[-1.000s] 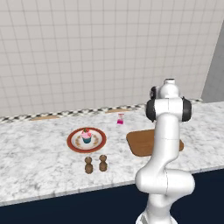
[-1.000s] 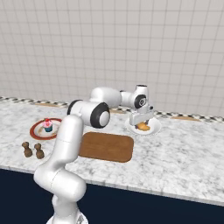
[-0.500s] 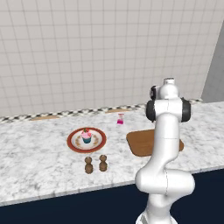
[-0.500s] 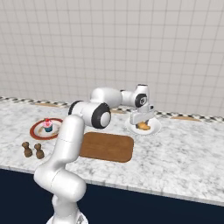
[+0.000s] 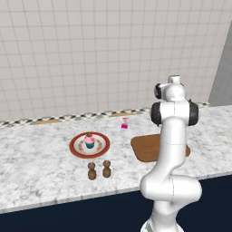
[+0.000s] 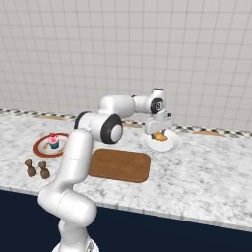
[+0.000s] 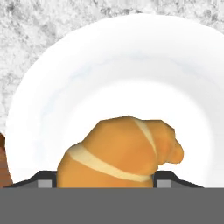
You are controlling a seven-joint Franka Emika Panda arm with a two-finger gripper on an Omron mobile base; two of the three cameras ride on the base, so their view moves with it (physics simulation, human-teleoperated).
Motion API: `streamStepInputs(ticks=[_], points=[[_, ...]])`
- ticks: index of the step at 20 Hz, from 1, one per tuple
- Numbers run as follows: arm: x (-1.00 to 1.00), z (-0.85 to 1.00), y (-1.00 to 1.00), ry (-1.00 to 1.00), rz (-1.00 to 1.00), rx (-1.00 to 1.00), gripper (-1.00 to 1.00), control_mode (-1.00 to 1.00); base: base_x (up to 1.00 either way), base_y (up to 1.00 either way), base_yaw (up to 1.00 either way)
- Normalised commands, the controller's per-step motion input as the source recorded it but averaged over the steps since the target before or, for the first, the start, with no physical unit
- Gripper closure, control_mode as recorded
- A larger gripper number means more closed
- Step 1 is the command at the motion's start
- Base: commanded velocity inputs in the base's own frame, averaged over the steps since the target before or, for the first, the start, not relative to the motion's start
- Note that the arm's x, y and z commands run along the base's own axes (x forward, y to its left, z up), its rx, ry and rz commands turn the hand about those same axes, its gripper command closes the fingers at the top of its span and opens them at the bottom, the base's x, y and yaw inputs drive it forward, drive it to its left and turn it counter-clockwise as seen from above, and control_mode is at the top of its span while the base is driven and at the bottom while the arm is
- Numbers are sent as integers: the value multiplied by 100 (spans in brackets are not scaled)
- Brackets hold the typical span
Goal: From the different types of pastries on the counter, select a croissant and place it on the cutting board. Then retrieve a jar of jam from the cabinet and place it alongside the croissant on the cutting board.
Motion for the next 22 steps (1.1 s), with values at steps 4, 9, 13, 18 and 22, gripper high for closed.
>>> streamStepInputs(ticks=[4,9,13,18,22], points=[[-38,40,37,-5,0,-5,100,-100,0,0,0],[-48,42,41,-10,0,-6,100,-100,0,0,0],[-58,41,43,-17,0,-9,100,-100,0,0,0],[-73,34,34,-20,0,-4,100,-100,0,0,0],[-82,20,24,-17,0,0,100,-100,0,0,0]])
